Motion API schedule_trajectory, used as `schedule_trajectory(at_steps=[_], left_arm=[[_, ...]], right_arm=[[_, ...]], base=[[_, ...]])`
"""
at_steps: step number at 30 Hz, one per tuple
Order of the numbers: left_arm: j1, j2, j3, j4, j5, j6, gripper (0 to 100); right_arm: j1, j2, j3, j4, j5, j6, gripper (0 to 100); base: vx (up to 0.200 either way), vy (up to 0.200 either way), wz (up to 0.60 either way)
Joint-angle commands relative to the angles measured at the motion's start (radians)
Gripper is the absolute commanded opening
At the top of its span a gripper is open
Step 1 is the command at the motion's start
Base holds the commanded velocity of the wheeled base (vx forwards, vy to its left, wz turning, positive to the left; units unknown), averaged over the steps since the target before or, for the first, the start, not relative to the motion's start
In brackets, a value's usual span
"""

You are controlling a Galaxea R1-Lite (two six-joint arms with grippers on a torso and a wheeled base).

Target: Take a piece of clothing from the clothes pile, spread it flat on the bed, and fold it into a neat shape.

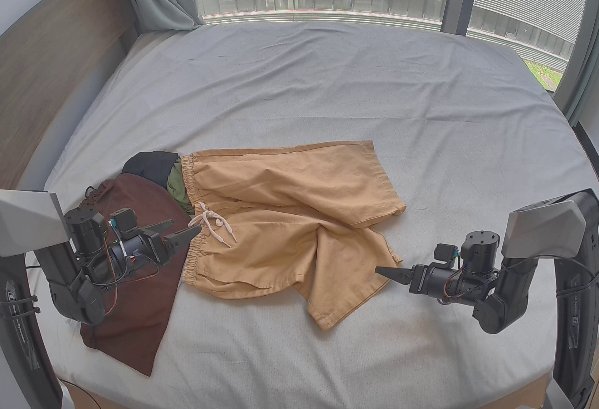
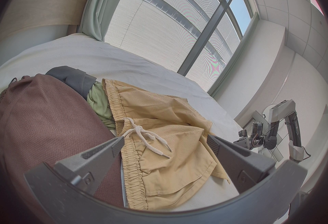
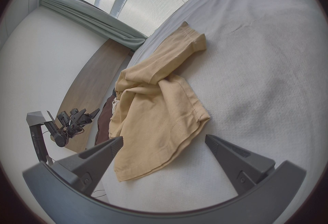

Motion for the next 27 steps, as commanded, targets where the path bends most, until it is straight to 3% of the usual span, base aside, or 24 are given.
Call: schedule_trajectory(at_steps=[1, 10, 27], left_arm=[[0.002, 0.001, -0.002, -0.001, 0.0, 0.0, 100], [0.004, 0.004, -0.006, -0.001, 0.0, -0.002, 100], [0.002, 0.006, -0.006, -0.001, 0.0, 0.0, 100]], right_arm=[[0.018, 0.024, -0.006, -0.001, 0.0, 0.011, 100], [0.064, 0.02, -0.04, -0.08, -0.004, 0.172, 100], [0.0, -0.061, -0.035, -0.08, -0.003, 0.169, 100]], base=[[0.0, 0.0, 0.0], [0.0, 0.0, 0.0], [0.0, 0.0, 0.0]])
